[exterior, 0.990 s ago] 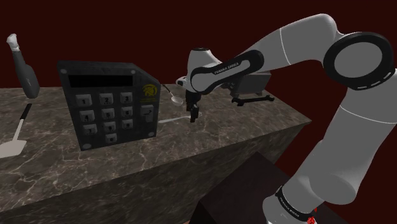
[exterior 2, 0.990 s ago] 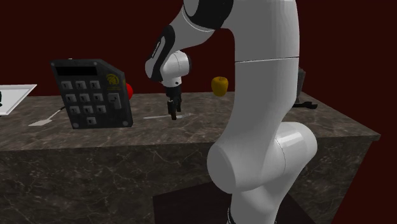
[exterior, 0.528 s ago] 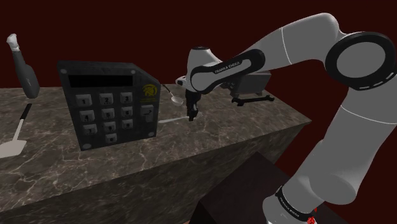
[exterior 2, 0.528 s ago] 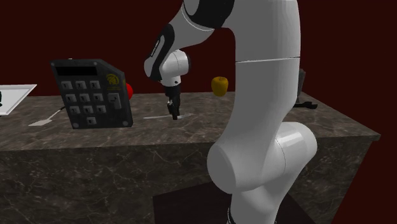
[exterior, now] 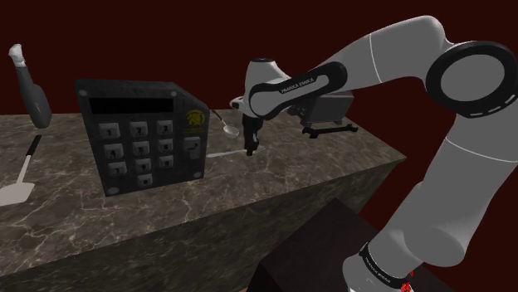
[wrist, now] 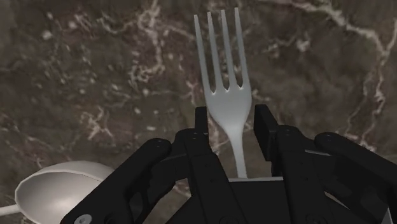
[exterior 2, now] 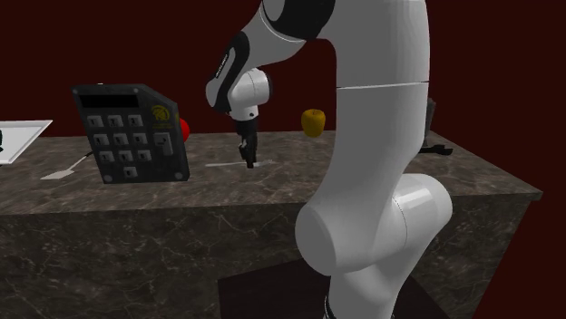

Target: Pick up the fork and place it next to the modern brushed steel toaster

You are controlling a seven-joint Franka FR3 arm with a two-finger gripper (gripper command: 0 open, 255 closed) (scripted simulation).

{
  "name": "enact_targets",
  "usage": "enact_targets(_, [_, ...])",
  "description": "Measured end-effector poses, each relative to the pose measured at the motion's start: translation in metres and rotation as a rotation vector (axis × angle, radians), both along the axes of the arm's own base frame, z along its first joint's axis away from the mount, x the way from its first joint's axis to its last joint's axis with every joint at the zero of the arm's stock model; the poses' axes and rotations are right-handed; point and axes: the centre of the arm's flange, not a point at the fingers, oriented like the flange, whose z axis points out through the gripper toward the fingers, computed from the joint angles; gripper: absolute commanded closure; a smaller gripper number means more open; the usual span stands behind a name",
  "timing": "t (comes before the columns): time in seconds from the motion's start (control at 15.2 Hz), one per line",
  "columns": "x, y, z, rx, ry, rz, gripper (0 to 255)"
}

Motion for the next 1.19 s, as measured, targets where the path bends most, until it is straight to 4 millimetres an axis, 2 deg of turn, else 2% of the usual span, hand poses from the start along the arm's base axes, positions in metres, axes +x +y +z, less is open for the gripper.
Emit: enact_targets(1.19, [0.001, -0.001, 0.093, 0.000, 0.000, -0.001, 255])
